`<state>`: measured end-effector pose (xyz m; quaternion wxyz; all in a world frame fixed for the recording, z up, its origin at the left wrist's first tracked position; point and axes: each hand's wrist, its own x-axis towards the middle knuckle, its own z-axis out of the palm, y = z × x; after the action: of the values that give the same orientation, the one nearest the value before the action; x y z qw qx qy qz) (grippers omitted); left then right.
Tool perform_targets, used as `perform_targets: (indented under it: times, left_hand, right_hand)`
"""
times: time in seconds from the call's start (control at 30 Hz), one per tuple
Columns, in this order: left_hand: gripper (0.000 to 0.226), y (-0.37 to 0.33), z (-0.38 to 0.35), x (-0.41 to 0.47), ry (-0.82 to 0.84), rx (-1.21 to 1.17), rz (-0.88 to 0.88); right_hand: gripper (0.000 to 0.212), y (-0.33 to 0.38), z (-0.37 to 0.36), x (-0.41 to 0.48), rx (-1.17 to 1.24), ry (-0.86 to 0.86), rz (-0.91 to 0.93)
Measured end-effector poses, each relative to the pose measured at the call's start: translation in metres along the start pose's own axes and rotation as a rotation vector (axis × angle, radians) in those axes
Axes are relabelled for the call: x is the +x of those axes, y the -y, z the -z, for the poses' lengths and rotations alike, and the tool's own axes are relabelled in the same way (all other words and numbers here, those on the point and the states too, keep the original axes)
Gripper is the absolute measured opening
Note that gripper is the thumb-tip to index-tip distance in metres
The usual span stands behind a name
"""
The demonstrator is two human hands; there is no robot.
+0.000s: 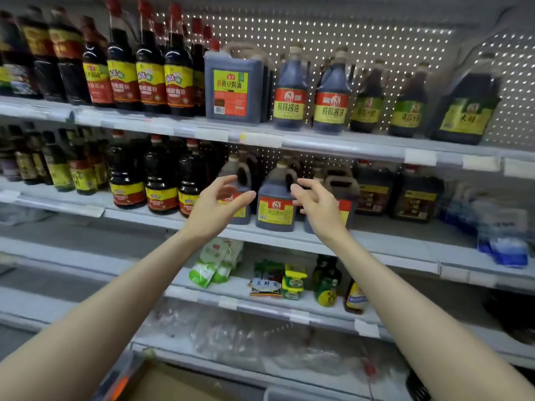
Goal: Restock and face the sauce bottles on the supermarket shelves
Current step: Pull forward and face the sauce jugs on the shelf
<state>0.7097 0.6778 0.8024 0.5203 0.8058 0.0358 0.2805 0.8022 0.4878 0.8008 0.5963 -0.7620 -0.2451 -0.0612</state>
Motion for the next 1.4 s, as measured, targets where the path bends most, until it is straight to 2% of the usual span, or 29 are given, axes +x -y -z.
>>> perform_targets:
  times: [0.27, 0.57, 0.83, 0.97, 1.1, 1.17, 1.27, 1.4]
  left_hand:
    - [0.059, 0.016, 0.013, -0.005, -0.021, -0.021, 0.064]
    - [0.058, 0.038, 0.114, -0.003, -0.125, 0.076, 0.071]
    - [0.054, 0.095, 0.276, -0.008, -0.125, 0.116, 0.04]
    - [0.073, 0.147, 0.366, -0.013, -0.091, 0.117, 0.102]
    - [0.051, 0.2, 0.434, -0.003, -0.101, 0.118, 0.171]
    - [0.051, 0.23, 0.458, 0.003, -0.101, 0.114, 0.202]
    - [0.05, 0.282, 0.485, 0.013, -0.1, 0.108, 0.254]
    - [0.048, 0.363, 0.509, 0.028, -0.061, 0.075, 0.362]
  right_hand:
    - [0.039, -0.017, -0.026, 0.002, 0.0, 0.042, -0.009]
    - [0.039, 0.028, -0.12, 0.026, 0.075, 0.122, 0.055]
    - [0.04, 0.08, -0.291, 0.023, 0.127, 0.145, 0.064]
    - [0.037, 0.09, -0.395, 0.012, 0.136, 0.162, 0.002]
    - [0.024, 0.095, -0.481, 0.01, 0.155, 0.191, -0.035]
    - [0.024, 0.092, -0.516, 0.014, 0.152, 0.205, -0.054]
    - [0.035, 0.07, -0.567, 0.025, 0.118, 0.239, -0.113]
    - [0.031, 0.017, -0.636, 0.038, 0.111, 0.261, -0.211]
